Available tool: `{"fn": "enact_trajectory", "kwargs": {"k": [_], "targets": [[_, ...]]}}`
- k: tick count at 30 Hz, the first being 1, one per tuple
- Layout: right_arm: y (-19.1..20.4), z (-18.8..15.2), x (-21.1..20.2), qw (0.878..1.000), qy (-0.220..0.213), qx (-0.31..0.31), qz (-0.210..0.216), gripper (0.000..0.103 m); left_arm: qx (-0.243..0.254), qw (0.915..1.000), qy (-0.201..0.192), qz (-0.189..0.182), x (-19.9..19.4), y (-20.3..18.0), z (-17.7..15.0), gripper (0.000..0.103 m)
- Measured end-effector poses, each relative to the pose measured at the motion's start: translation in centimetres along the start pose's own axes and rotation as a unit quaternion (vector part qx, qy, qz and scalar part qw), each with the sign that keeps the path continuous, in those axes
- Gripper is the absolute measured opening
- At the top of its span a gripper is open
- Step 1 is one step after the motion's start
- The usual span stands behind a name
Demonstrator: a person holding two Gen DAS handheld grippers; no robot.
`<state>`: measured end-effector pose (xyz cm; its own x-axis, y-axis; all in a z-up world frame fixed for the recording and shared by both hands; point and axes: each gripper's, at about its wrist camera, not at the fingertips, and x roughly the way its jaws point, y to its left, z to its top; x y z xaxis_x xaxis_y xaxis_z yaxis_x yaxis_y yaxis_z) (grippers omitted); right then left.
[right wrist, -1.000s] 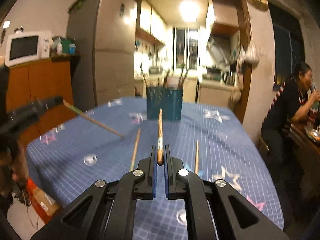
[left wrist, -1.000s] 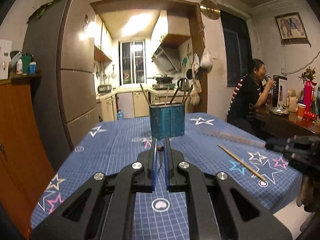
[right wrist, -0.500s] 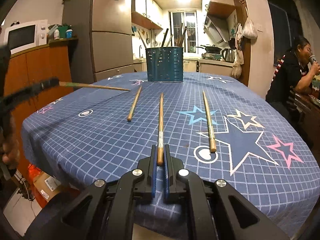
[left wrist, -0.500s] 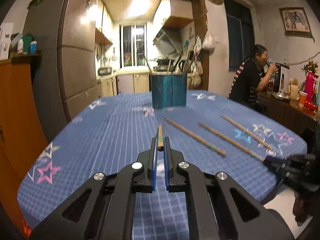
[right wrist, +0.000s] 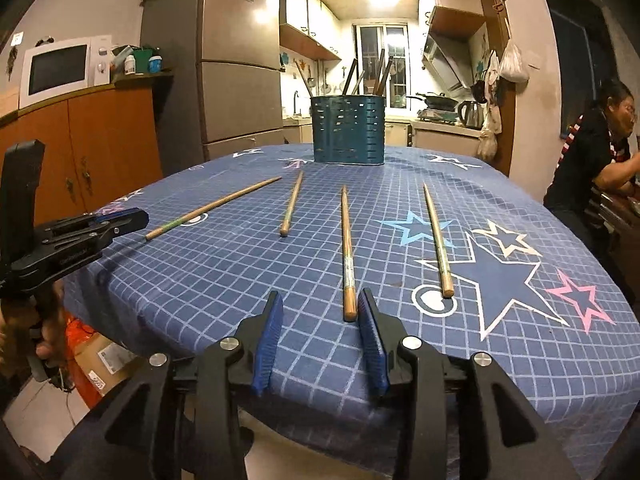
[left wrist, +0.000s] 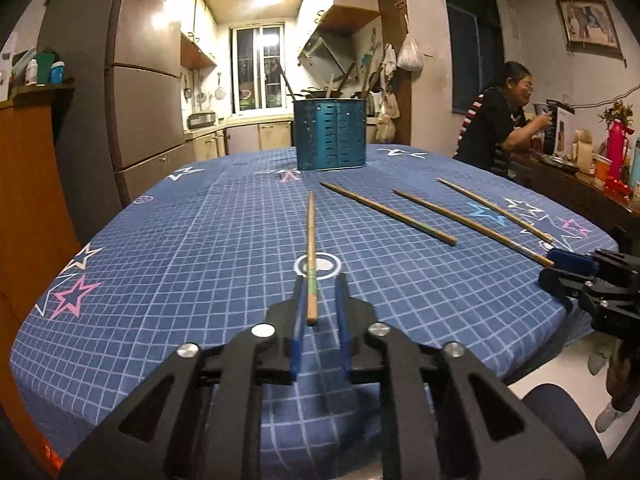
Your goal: Organize utensils
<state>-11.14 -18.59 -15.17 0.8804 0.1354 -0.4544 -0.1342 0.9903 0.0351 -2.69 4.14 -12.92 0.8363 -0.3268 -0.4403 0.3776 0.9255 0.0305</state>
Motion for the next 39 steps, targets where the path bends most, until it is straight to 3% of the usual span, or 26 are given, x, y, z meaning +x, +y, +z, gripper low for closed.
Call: {"fn": "enact_trajectory", "kwargs": {"k": [2, 5, 10, 13, 15, 16, 17, 22, 32, 39], "targets": [[-0.1, 0.0, 0.0, 1.000, -0.002, -0.001, -0.007, 0.031, -0.002, 1.0000, 0.004, 0.004, 0.5, 0.1, 0.0, 0.016], [-0.2, 0.2, 0.3, 1.000, -0.002, -0.007, -0.008, 0.030, 0.019, 0.9992, 0.034, 0.001, 2.1, -0.5, -0.4, 0.017], [-0.5, 0.0, 0.2, 1.000, -0.005, -0.006, -0.007, 0.030, 0.017, 0.9995, 0.021, 0.016, 1.8, -0.3, -0.9, 0.026], [-0.5, -0.1, 0.2, 1.000, -0.008, -0.006, -0.009, 0.030, 0.013, 0.9996, 0.015, 0.022, 1.6, -0.3, -1.2, 0.026], [-0.3, -0.4, 0.0, 1.000, -0.013, -0.010, -0.012, 0.026, 0.015, 0.9995, 0.015, 0.025, 1.5, -0.6, -1.3, 0.019], [-0.1, -0.4, -0.1, 1.000, -0.015, -0.012, -0.013, 0.011, 0.022, 0.9994, 0.016, 0.022, 1.4, -0.9, -1.2, 0.010], [0.0, -0.5, -0.2, 1.000, -0.016, -0.012, -0.014, 0.008, 0.026, 0.9992, 0.016, 0.024, 1.4, -1.4, -1.2, 0.006], [-0.1, 0.0, -0.9, 0.999, -0.027, -0.007, -0.018, 0.007, 0.018, 0.9994, 0.016, 0.023, 0.9, -1.3, -0.6, 0.005], [0.0, 5.4, -6.0, 0.995, -0.089, -0.032, -0.027, 0.007, 0.026, 0.9977, -0.062, 0.010, -5.4, -0.5, 5.5, 0.005], [-1.2, 10.7, -8.2, 0.991, -0.127, -0.042, -0.020, 0.007, 0.027, 0.9946, -0.100, 0.005, -6.2, 0.1, 10.2, 0.005]]}}
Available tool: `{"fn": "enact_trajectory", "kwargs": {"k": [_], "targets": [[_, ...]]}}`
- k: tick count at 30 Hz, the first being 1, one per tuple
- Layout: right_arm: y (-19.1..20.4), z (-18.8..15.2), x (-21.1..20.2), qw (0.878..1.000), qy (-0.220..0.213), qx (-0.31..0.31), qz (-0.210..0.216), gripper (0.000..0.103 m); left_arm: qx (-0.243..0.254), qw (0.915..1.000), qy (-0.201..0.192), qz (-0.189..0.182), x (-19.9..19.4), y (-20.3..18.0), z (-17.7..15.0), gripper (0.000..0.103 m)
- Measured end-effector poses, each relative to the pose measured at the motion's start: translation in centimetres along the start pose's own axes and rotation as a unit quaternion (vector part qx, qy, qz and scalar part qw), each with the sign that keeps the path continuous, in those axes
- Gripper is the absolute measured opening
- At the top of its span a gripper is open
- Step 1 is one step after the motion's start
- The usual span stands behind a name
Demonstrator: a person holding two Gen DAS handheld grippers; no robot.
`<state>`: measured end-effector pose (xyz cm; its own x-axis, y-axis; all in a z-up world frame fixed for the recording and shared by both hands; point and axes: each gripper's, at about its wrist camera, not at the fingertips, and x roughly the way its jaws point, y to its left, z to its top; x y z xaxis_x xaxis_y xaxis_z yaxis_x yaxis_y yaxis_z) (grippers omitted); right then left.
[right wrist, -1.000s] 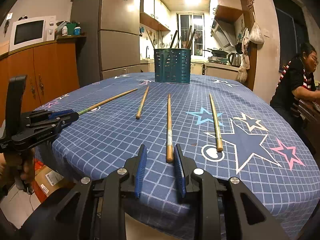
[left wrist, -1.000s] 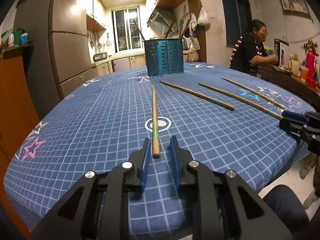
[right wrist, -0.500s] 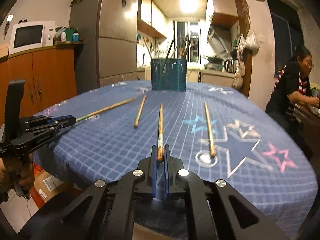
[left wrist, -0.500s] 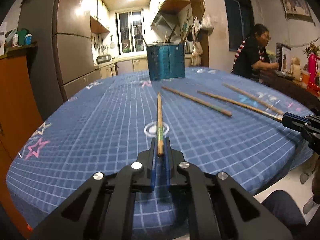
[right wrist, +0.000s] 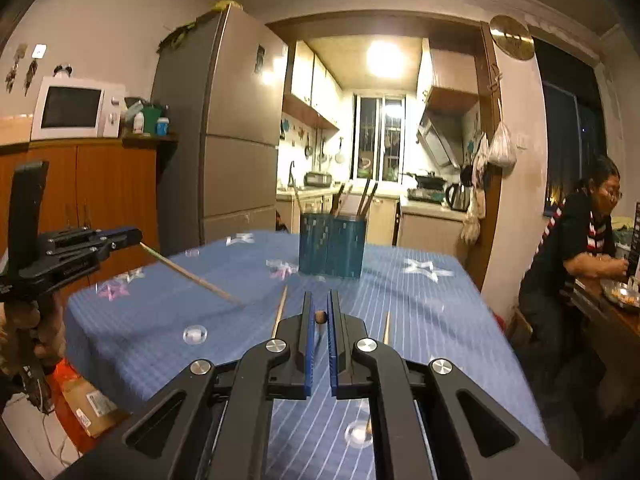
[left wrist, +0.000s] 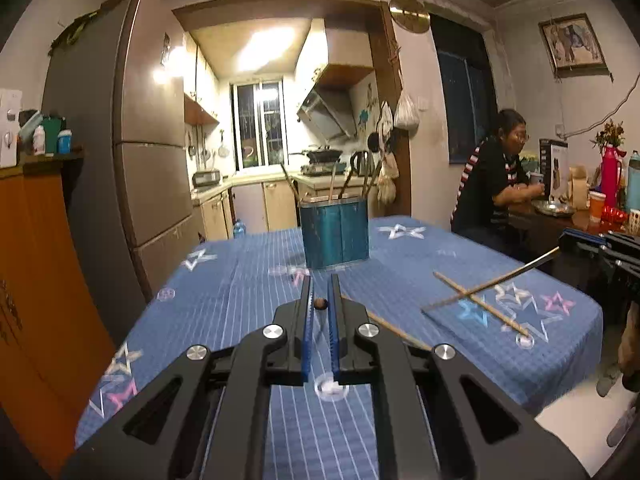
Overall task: Organize utensils
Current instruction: 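Lift the chopstick with the left gripper and carry it over the basket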
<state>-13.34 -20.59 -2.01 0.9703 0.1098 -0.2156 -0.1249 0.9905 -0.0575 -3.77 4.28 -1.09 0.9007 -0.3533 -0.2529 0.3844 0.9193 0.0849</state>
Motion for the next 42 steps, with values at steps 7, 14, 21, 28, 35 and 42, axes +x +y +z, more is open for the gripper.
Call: {"fn": "enact_trajectory", "kwargs": {"k": [7, 14, 21, 28, 35, 42], "targets": [[-2.5, 4.5, 3.6, 0.999, 0.016, 0.018, 0.032, 0.007, -0.004, 1.0000, -0.002, -0.003, 4.0, 1.5, 4.8, 0.005], [-4.3, 7.6, 8.6, 0.997, 0.049, 0.032, 0.055, 0.007, -0.024, 0.9995, 0.014, -0.017, 8.1, 2.5, 8.0, 0.005], [-5.4, 11.3, 12.6, 0.995, 0.064, 0.031, 0.069, 0.007, -0.032, 0.9987, 0.031, -0.024, 11.8, 3.0, 10.1, 0.005], [-7.1, 15.3, 15.8, 0.994, 0.064, 0.038, 0.074, 0.007, -0.029, 0.9984, 0.035, -0.032, 14.6, 2.6, 11.9, 0.005], [-8.6, 20.5, 19.3, 0.995, 0.052, 0.041, 0.070, 0.007, -0.023, 0.9992, 0.018, -0.028, 16.9, 2.4, 16.7, 0.005], [-9.3, 26.9, 23.1, 0.997, 0.028, 0.040, 0.062, 0.007, -0.036, 0.9990, -0.010, -0.026, 19.2, 2.6, 22.3, 0.005]]}}
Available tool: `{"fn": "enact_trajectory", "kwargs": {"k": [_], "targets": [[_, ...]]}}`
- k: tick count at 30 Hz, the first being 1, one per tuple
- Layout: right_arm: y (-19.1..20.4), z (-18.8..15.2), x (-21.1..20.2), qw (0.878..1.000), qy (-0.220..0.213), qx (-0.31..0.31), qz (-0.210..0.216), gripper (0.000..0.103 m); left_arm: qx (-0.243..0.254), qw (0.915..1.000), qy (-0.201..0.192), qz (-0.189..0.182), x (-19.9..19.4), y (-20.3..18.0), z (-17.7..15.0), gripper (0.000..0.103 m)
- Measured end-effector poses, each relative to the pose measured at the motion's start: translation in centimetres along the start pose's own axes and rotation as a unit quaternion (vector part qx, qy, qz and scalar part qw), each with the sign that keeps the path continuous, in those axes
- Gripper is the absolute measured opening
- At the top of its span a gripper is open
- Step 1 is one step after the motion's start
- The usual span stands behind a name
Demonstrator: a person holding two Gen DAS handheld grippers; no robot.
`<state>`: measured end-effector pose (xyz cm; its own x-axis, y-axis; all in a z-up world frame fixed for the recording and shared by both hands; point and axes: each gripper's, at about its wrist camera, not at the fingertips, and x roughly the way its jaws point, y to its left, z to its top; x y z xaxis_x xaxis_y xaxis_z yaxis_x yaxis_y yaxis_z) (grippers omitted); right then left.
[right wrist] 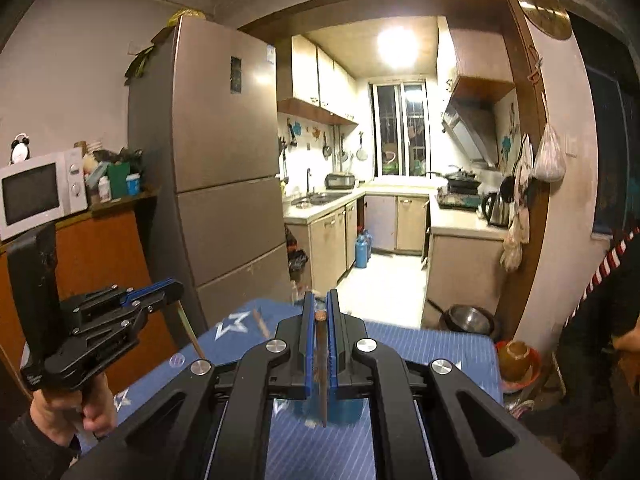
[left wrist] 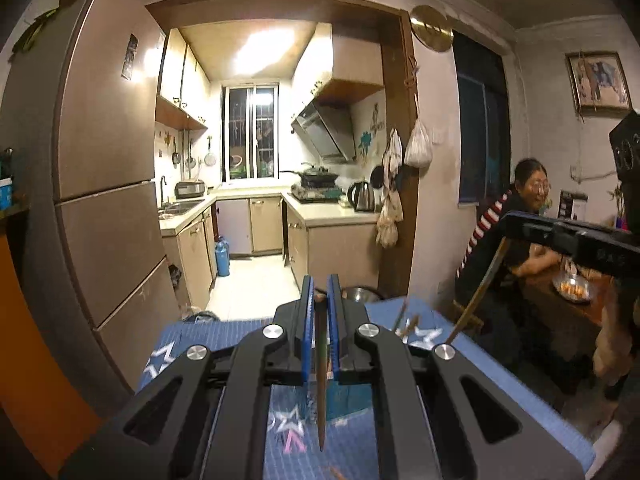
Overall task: Organize utensils
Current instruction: 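Lift the chopstick with the left gripper and carry it over the basket, then lower the chopstick into the basket and open the left gripper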
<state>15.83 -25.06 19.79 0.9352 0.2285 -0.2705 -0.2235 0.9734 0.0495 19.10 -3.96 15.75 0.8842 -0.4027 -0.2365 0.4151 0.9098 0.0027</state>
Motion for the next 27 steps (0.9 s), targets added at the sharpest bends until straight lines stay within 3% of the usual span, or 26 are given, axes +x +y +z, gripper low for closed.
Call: {"fn": "enact_trajectory", "kwargs": {"k": [7, 12, 27], "targets": [[-1.8, 5.0, 3.2, 1.000, -0.019, 0.005, -0.016, 0.007, -0.001, 0.9996, -0.029, 0.002, 2.6, -0.3, 4.8, 0.005], [-3.1, 6.1, 6.3, 1.000, -0.014, 0.015, -0.015, 0.007, 0.000, 0.9993, -0.036, 0.006, 5.4, -0.5, 5.9, 0.005], [-3.5, 0.3, 13.9, 0.999, 0.045, 0.022, -0.007, 0.007, -0.018, 0.9990, 0.036, 0.019, 13.9, 1.1, -0.5, 0.005]]}}
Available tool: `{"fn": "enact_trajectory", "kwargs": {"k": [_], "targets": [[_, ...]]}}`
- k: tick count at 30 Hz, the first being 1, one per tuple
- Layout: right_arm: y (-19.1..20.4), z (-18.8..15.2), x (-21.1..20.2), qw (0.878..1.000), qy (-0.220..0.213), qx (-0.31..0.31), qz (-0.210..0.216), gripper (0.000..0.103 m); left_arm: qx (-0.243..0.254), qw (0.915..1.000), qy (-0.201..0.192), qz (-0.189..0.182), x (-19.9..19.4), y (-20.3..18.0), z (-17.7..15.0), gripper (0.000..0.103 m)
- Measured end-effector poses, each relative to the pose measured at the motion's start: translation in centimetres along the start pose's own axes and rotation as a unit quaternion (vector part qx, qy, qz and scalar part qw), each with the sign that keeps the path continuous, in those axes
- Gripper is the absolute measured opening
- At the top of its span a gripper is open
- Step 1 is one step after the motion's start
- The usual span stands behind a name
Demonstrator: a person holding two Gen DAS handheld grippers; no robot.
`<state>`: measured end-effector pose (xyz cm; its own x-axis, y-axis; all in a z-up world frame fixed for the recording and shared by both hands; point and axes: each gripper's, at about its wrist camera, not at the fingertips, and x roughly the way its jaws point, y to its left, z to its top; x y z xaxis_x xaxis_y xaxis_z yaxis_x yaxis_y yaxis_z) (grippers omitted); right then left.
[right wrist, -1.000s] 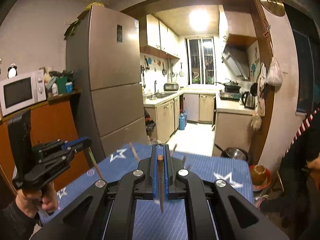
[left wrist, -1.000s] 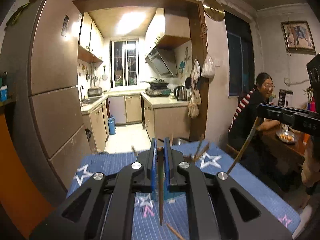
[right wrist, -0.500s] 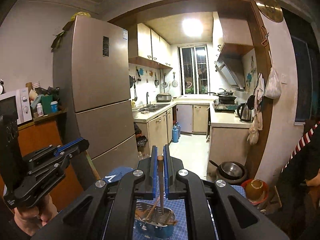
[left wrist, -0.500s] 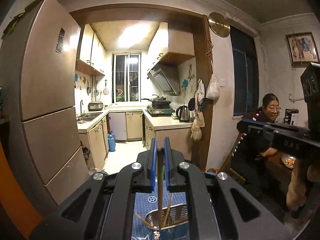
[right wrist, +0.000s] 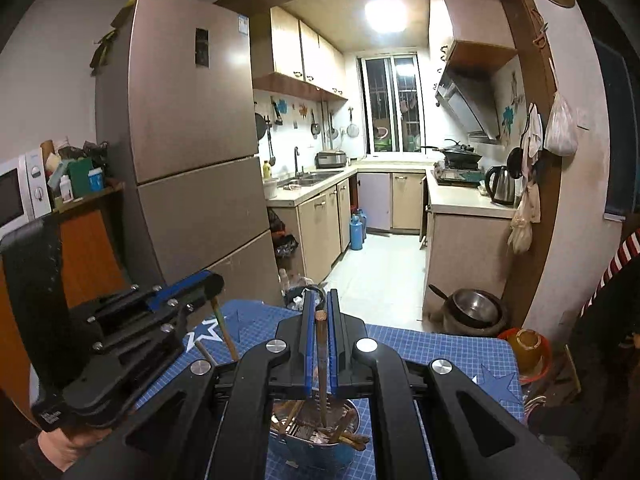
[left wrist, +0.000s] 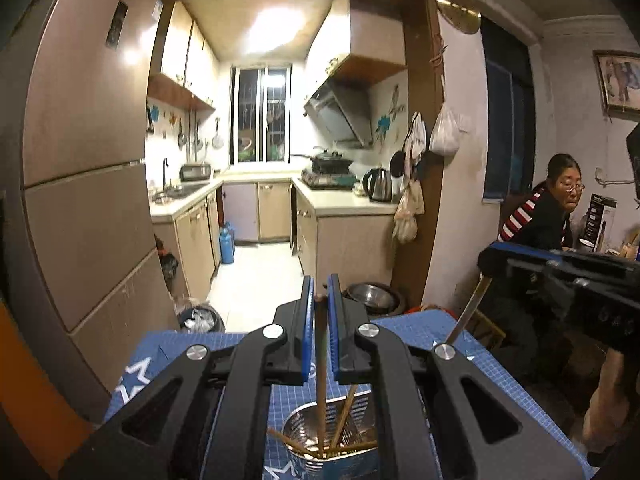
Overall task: Organize utensils
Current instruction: 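Lower the chopstick into the basket and open the left gripper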
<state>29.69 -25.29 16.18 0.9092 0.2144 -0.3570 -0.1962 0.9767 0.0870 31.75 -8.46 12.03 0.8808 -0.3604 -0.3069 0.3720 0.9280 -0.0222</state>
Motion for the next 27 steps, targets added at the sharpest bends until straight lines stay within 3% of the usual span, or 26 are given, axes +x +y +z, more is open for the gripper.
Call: {"fn": "enact_trajectory", "kwargs": {"k": [16, 18, 19, 20, 22, 27], "targets": [[0.8, -2.2, 2.4, 1.000, 0.027, -0.010, 0.001, 0.007, 0.004, 0.9993, 0.036, 0.010, 1.4, 0.1, -2.2, 0.008], [0.8, -2.4, 2.5, 1.000, 0.028, -0.011, 0.005, 0.008, 0.006, 0.9992, 0.036, 0.014, 1.6, -0.1, -2.3, 0.031], [0.7, -2.5, 2.4, 1.000, 0.028, -0.012, 0.004, 0.014, 0.006, 0.9993, 0.034, 0.018, 1.6, -0.1, -2.3, 0.057], [0.6, -2.5, 2.4, 1.000, 0.025, -0.013, 0.001, 0.031, 0.007, 0.9994, 0.026, 0.024, 1.4, -0.2, -2.4, 0.069], [0.6, -2.5, 2.0, 1.000, 0.015, -0.011, -0.001, 0.042, 0.006, 0.9994, 0.022, 0.027, 1.3, -0.1, -2.5, 0.070], [0.3, -2.3, 0.9, 1.000, -0.002, -0.008, -0.004, 0.042, 0.001, 0.9992, 0.022, 0.032, 1.0, 0.1, -2.6, 0.071]]}}
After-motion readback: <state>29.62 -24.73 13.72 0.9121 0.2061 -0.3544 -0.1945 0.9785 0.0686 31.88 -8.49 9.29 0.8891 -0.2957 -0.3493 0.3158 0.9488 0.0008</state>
